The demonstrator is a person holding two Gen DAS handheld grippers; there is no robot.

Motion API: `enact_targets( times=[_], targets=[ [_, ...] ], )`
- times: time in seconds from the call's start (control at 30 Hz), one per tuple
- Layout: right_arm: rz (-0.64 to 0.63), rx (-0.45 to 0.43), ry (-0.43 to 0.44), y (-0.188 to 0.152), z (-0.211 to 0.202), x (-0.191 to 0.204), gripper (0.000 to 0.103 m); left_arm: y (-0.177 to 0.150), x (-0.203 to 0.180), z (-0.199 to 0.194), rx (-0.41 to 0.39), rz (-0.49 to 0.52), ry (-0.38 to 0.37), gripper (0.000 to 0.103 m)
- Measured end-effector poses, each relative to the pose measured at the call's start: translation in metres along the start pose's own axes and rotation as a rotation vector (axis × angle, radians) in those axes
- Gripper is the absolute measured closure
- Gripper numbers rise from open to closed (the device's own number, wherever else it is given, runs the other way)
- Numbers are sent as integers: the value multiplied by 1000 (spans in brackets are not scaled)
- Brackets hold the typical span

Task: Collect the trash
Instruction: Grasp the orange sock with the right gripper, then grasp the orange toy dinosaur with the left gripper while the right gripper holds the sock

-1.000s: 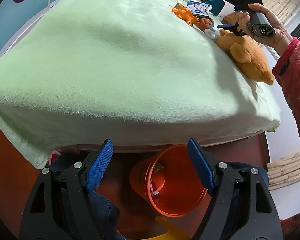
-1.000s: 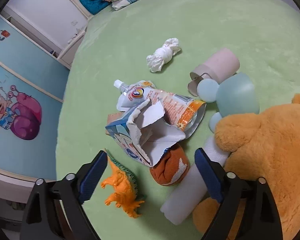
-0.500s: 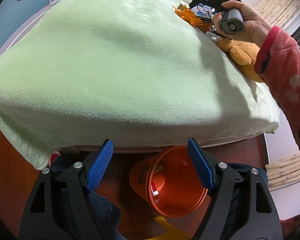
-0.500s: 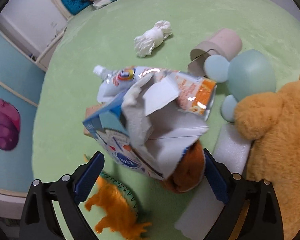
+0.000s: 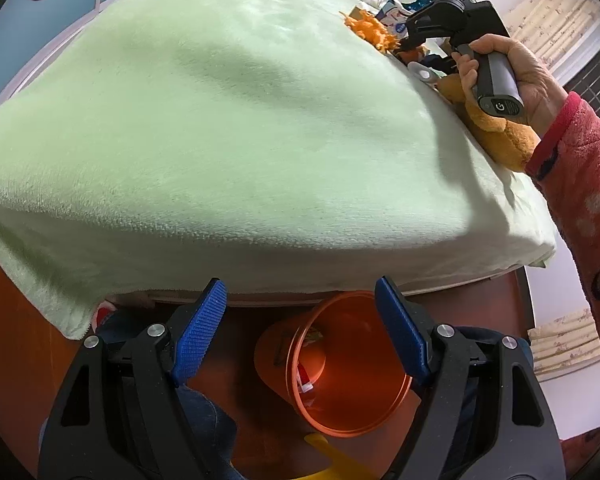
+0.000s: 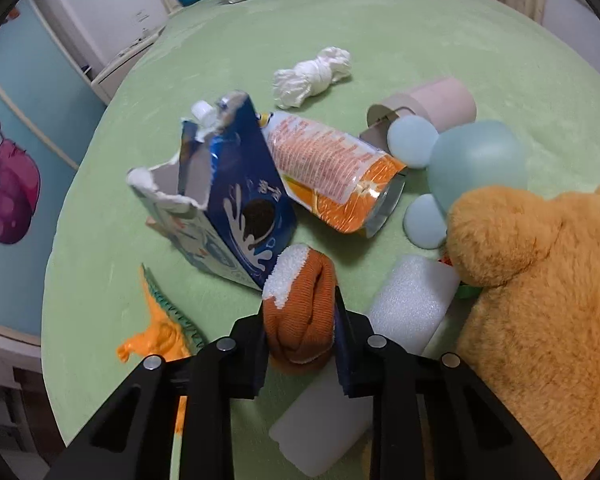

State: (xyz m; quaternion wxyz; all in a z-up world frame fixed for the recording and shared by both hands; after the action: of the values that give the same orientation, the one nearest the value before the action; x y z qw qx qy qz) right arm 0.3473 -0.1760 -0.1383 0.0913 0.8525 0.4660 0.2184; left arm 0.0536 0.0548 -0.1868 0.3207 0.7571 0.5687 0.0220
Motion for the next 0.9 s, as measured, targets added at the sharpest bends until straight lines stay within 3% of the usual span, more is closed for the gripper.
enact_targets(
  times=[0.23, 0.5, 0.6, 0.77, 0.9],
  targets=[
    [-57, -26, 87, 3, -44, 7, 77, 21, -12, -11, -31, 49, 10, 28],
    [-145, -53, 218, -8, -118, -8, 77, 101, -45, -13, -111, 109, -44, 28],
    [-189, -84, 267, -19, -154, -24, 77, 151, -53, 5, -118, 119, -50, 28],
    [-267, -146, 293, -38, -201, -49, 76, 234, -41, 57, -110, 73, 41, 28],
    [-311, -181, 290, -52, -217, -72, 76, 277, -37, 103, -37, 42, 83, 28]
  ],
)
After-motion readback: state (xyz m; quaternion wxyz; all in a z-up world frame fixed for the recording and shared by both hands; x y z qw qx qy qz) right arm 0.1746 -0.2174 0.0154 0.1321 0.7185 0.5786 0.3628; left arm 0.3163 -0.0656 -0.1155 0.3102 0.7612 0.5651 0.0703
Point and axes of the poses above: each gripper's, at about its wrist camera, not at the fingertips, and z roughly the way its jaws point, x to its left, y to its top, the point moved 10 cm from there along z, roughly the way its jaws point, and after that the axes turned 12 degrees about z, right-handed, at the moved point
